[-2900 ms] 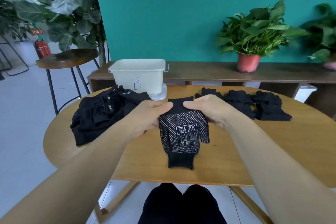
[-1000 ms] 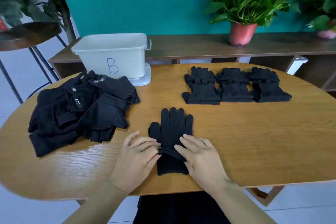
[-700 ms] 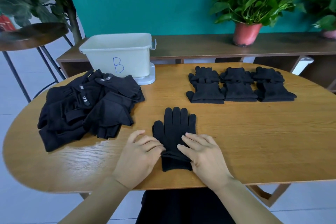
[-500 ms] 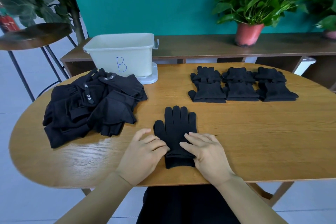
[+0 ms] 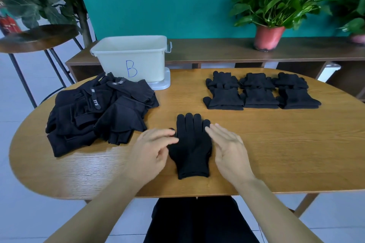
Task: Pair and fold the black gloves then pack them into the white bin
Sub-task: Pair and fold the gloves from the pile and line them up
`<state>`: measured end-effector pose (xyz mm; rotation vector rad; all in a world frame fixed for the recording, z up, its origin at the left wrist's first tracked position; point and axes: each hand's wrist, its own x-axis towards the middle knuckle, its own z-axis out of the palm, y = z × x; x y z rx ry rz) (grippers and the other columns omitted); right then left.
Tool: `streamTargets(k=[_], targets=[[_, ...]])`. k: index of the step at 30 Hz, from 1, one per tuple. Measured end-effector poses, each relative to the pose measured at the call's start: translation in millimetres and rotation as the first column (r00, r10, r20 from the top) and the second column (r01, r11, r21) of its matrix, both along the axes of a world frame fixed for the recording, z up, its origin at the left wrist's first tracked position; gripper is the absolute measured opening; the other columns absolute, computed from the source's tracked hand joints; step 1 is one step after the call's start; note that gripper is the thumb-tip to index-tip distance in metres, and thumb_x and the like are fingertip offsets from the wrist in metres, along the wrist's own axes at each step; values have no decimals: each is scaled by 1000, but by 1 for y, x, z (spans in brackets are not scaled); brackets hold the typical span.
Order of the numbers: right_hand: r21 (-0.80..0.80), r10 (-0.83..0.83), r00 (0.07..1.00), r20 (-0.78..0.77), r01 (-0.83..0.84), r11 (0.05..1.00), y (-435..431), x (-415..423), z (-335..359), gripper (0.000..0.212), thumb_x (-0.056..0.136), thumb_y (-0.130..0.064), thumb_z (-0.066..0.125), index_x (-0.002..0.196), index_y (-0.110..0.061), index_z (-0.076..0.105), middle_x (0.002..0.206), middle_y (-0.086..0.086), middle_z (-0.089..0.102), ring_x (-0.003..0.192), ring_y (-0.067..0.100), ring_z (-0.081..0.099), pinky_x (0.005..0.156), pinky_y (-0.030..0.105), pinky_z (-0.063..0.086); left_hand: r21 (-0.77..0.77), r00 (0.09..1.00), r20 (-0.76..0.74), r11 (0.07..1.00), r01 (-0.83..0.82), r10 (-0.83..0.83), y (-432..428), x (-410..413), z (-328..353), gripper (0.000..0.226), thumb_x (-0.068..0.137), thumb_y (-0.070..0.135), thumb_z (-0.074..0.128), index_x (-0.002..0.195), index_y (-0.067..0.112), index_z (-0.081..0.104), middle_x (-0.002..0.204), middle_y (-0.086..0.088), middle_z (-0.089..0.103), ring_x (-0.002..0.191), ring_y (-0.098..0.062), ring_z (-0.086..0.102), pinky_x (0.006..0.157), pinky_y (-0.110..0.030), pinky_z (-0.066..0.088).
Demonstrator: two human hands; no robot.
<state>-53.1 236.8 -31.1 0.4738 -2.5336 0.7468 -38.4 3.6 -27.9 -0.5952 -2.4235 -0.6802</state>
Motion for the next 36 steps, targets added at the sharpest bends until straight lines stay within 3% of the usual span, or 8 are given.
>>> streamTargets(k=[3, 5, 11, 17, 24, 27, 33, 36], targets=[[114, -30, 996, 80, 21, 993, -25, -10, 17, 49, 94, 4, 51, 142, -6, 48, 147, 12, 48, 143, 23, 35, 117, 35, 21, 15, 987, 151, 998, -63, 60, 30, -18, 15, 47, 88, -9, 51, 129, 11, 64, 139, -5, 57, 131, -17, 49, 111, -46, 39], [187, -35, 973, 229, -8, 982, -42, -15, 19, 52, 104, -12, 35, 154, -8, 22, 162, 8, 18, 151, 19, 8, 122, 33, 4, -97, 953, 295, 994, -49, 75, 49, -27, 17, 53, 98, 0, 42, 149, 12, 38, 158, -4, 31, 149, -15, 22, 124, -36, 13], [446, -130, 890, 438, -89, 891, -50, -25, -2, 57, 107, -34, 10, 154, -11, -13, 161, 6, -21, 148, 17, -21, 121, 37, -10, -436, 895, 390, 900, -30, 219, 45, -31, -17, 76, 87, 43, -17, 157, 19, -2, 165, 3, -2, 146, -4, -15, 119, -25, -10], [553, -151, 898, 412, -115, 826, -31, -28, -3, 85, 77, -58, -29, 149, -14, -21, 160, 4, -24, 147, 16, -24, 121, 39, -13, -492, 887, 378, 869, -51, 266, 30, -25, -20, 85, 83, 62, -22, 156, 23, -7, 164, 2, -11, 148, -11, -19, 121, -31, -11], [519, -177, 887, 426, -80, 851, 2, -14, 11, 76, 88, -56, -13, 151, -16, -20, 160, -1, -24, 145, 11, -26, 118, 38, -19, -431, 868, 338, 880, -199, 363, 12, -4, -19, 85, 78, 69, -33, 149, 25, -18, 163, 1, -13, 148, -12, -22, 121, -37, -15], [448, -38, 909, 416, -168, 878, -12, 8, 15, 75, 89, -57, -11, 152, -18, -19, 156, -4, -28, 144, 10, -28, 119, 38, -18, -414, 919, 321, 906, -82, 230, 22, 14, -18, 78, 91, 65, -21, 154, 22, -9, 162, 4, -12, 148, -8, -20, 120, -37, -14], [482, 35, 897, 440, -270, 833, -5, 17, -4, 86, 79, -63, -26, 153, -21, -18, 159, -7, -26, 143, 7, -29, 120, 41, -15, -568, 948, 271, 823, 16, 169, 9, 28, -23, 67, 105, 56, 12, 152, 11, 32, 158, -4, 31, 148, -18, 23, 116, -47, 6], [540, -23, 916, 400, -215, 814, 14, 14, -4, 103, 64, -67, -43, 153, -20, -18, 160, -6, -22, 144, 8, -27, 120, 42, -16, -558, 949, 275, 829, 29, 152, -6, 32, -20, 70, 103, 60, 6, 156, 15, 17, 163, 1, 13, 151, -10, 3, 119, -43, -7]])
